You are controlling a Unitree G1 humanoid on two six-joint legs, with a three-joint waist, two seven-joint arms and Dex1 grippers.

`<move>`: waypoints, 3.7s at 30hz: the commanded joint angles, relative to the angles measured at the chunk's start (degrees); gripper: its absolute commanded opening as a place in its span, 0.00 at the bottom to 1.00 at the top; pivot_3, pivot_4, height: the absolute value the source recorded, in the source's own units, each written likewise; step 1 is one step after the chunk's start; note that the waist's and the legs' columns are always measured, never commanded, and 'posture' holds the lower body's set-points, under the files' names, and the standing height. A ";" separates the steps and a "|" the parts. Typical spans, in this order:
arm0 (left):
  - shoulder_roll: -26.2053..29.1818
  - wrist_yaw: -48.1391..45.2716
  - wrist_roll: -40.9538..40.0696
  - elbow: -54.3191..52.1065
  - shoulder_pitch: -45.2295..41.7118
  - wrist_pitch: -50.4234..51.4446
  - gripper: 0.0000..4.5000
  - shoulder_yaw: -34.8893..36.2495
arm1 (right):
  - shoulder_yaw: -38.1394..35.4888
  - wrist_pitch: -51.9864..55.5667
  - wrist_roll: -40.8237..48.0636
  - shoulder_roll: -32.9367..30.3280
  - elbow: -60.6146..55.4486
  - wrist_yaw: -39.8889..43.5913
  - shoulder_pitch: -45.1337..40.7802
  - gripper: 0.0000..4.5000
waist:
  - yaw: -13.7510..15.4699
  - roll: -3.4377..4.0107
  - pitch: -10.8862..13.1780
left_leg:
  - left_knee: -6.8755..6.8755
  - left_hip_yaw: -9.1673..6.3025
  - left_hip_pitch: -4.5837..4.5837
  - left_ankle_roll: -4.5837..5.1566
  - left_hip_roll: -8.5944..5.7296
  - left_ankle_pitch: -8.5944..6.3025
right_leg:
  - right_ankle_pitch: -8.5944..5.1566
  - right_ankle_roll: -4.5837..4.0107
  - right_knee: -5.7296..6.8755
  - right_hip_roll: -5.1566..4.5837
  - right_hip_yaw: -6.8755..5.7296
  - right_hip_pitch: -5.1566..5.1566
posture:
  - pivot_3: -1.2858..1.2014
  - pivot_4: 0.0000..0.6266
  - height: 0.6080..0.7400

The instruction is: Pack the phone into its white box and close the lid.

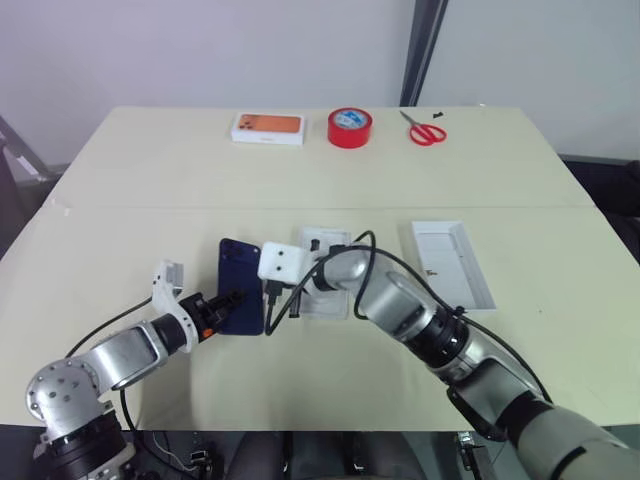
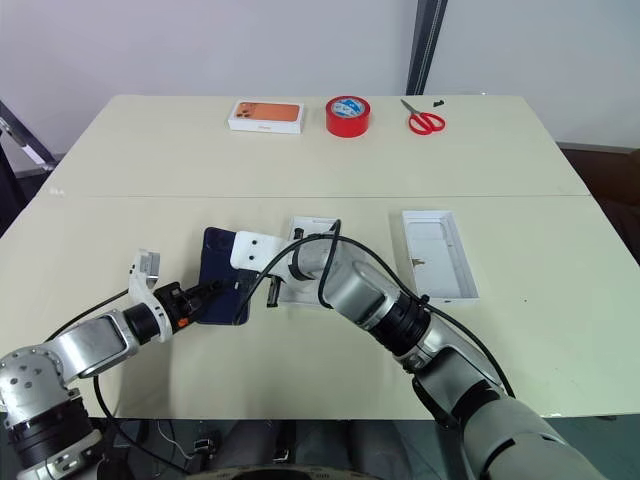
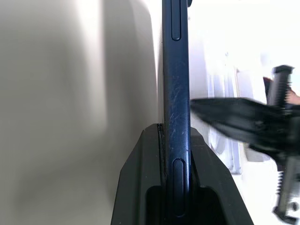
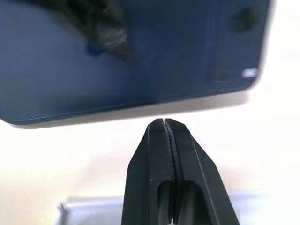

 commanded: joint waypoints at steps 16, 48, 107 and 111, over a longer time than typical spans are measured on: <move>10.10 13.44 -17.94 -0.56 6.11 -16.85 0.01 -12.31 | -5.11 2.06 3.33 -4.02 -7.78 0.34 1.93 0.00 | 0.04 0.00 0.01 | -0.02 0.00 -0.03 0.02 0.01 -0.01 | -0.01 -0.02 -0.02 -0.01 0.01 -0.03 | 0.52 0.24 0.95; 20.27 10.86 -27.16 -2.14 13.57 -29.61 0.03 -18.74 | -4.21 3.09 4.20 -3.38 -9.44 -0.40 2.11 0.00 | 0.25 0.04 0.06 | -0.05 0.00 -0.04 0.04 0.01 -0.02 | -0.03 -0.05 -0.09 -0.04 0.00 -0.01 | 0.52 0.24 0.95; 11.41 9.47 -24.13 9.44 -17.87 -21.83 0.95 -36.37 | -26.94 -5.10 19.81 -28.45 -18.31 5.62 16.61 0.00 | 0.52 -0.13 0.31 | 0.06 0.01 -0.09 -0.12 0.08 0.11 | -0.01 -0.02 -0.11 0.14 0.02 0.05 | 0.52 0.24 0.95; 16.15 8.32 -25.11 5.25 -18.50 -20.39 0.95 -35.88 | -26.90 -5.63 19.49 -28.76 -17.35 5.70 16.51 0.00 | 0.53 -0.13 0.31 | 0.06 0.01 -0.09 -0.11 0.08 0.10 | -0.01 -0.02 -0.09 0.14 0.03 0.04 | 0.52 0.24 0.95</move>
